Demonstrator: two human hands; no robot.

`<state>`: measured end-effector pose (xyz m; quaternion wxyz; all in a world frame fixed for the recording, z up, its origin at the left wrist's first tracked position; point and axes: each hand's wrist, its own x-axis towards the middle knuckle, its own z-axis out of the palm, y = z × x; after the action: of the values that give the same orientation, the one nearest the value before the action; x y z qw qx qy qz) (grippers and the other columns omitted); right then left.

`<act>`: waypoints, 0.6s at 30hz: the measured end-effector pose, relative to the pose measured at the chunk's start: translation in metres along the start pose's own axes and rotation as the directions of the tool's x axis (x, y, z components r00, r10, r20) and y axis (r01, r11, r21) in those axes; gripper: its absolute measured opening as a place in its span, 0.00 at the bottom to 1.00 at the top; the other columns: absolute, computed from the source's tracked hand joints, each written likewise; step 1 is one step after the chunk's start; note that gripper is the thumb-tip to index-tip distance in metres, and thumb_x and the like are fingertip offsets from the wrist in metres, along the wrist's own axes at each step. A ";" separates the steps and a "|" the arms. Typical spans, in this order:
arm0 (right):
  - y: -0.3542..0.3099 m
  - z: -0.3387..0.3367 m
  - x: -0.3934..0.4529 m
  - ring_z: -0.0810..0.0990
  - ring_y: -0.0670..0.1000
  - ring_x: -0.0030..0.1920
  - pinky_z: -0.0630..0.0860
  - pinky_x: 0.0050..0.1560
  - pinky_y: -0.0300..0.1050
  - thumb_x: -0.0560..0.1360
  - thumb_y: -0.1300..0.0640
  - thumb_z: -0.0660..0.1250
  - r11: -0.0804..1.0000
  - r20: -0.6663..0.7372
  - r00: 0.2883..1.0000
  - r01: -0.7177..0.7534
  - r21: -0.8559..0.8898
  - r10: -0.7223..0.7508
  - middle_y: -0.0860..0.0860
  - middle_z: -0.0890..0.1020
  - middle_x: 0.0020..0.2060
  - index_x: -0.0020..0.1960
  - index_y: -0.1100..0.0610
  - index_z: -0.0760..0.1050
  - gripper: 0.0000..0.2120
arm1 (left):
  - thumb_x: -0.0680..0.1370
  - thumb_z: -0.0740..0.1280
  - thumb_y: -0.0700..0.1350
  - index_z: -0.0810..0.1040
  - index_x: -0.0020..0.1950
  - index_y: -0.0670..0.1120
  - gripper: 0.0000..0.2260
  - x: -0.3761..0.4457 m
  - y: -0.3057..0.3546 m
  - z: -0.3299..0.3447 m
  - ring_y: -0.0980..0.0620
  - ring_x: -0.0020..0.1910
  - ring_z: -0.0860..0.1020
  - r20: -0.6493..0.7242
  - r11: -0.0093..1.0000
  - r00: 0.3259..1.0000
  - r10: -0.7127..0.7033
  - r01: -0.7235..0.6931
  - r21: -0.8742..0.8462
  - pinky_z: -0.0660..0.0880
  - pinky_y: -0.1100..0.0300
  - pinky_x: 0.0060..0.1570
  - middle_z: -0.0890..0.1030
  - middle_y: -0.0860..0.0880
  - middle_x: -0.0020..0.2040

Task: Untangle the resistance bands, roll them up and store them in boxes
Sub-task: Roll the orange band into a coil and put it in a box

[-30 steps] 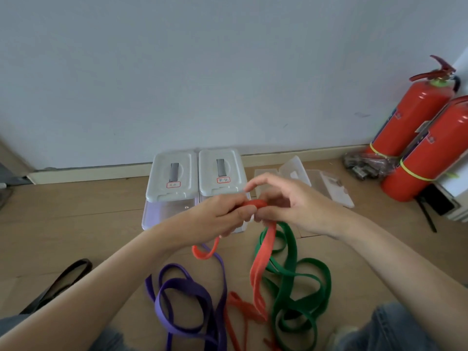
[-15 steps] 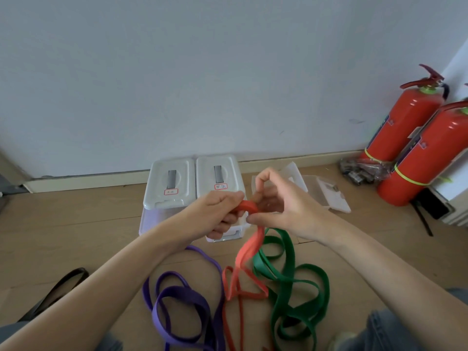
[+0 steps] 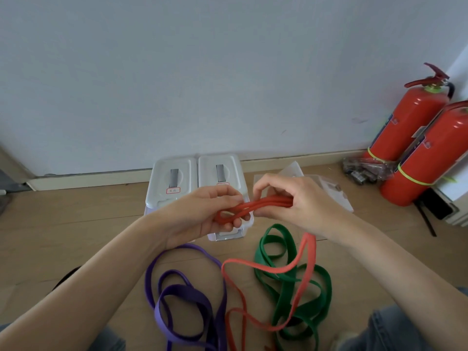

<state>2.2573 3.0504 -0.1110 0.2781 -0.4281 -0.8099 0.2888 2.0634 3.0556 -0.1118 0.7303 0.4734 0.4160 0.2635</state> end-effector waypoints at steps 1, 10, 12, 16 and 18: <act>0.001 -0.001 0.000 0.73 0.48 0.29 0.69 0.33 0.38 0.70 0.52 0.72 1.000 0.002 1.000 -0.004 0.020 0.004 0.52 0.78 0.28 0.44 0.51 0.76 0.06 | 0.78 0.61 0.40 0.72 0.46 0.42 0.03 -0.001 0.000 -0.002 0.56 0.30 0.77 0.017 1.000 1.000 -0.014 0.014 0.009 0.74 0.67 0.31 0.81 0.46 0.36; 0.002 0.004 0.000 0.78 0.37 0.39 0.72 0.41 0.30 0.71 0.53 0.71 0.997 -0.062 0.997 0.045 -0.058 -0.048 0.41 0.80 0.38 0.45 0.54 0.77 0.06 | 0.65 0.72 0.51 0.81 0.42 0.47 0.10 0.001 0.002 -0.009 0.61 0.35 0.77 -0.041 0.902 0.997 0.072 -0.047 0.429 0.73 0.72 0.35 0.83 0.53 0.37; 0.001 0.007 0.001 0.77 0.37 0.39 0.70 0.41 0.29 0.71 0.55 0.72 0.992 -0.099 0.992 0.072 -0.104 -0.083 0.40 0.78 0.39 0.45 0.53 0.78 0.05 | 0.63 0.74 0.50 0.80 0.44 0.47 0.13 0.002 0.000 -0.007 0.57 0.34 0.77 -0.025 0.919 0.999 0.035 -0.022 0.393 0.73 0.70 0.34 0.83 0.50 0.37; -0.003 0.012 0.001 0.76 0.40 0.37 0.70 0.38 0.31 0.73 0.56 0.70 0.982 -0.198 0.973 0.089 -0.169 -0.122 0.41 0.77 0.39 0.46 0.56 0.77 0.04 | 0.61 0.74 0.49 0.83 0.46 0.47 0.15 0.006 -0.004 -0.002 0.57 0.38 0.79 -0.029 0.977 1.000 0.008 -0.002 0.211 0.74 0.70 0.36 0.83 0.47 0.42; -0.003 0.010 0.002 0.75 0.38 0.36 0.69 0.36 0.31 0.74 0.55 0.69 0.983 -0.196 0.974 0.081 -0.162 -0.113 0.40 0.76 0.38 0.48 0.56 0.76 0.05 | 0.62 0.74 0.48 0.84 0.44 0.45 0.13 0.006 -0.001 -0.006 0.57 0.39 0.80 -0.032 0.989 0.999 0.013 -0.008 0.147 0.75 0.70 0.38 0.83 0.46 0.42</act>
<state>2.2477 3.0478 -0.1151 0.3400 -0.4354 -0.8168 0.1662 2.0612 3.0622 -0.1163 0.6851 0.5238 0.4436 0.2439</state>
